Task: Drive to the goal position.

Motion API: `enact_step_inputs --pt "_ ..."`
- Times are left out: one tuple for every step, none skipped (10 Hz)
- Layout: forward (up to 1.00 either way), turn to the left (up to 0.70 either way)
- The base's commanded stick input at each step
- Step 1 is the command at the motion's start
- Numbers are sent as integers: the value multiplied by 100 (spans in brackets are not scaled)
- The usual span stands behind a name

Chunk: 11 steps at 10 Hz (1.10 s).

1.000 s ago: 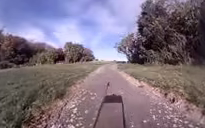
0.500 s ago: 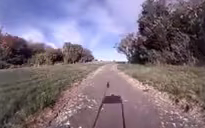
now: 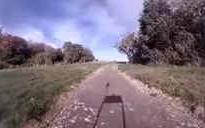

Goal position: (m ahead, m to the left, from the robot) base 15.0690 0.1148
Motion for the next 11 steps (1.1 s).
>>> enact_step_inputs --pt "70 0" --pt "70 0" --pt "70 0" --pt "70 0" --pt "70 0" --pt "70 0" --pt "70 0" --pt "70 0" --pt "70 0" --pt "70 0" --pt "70 0"
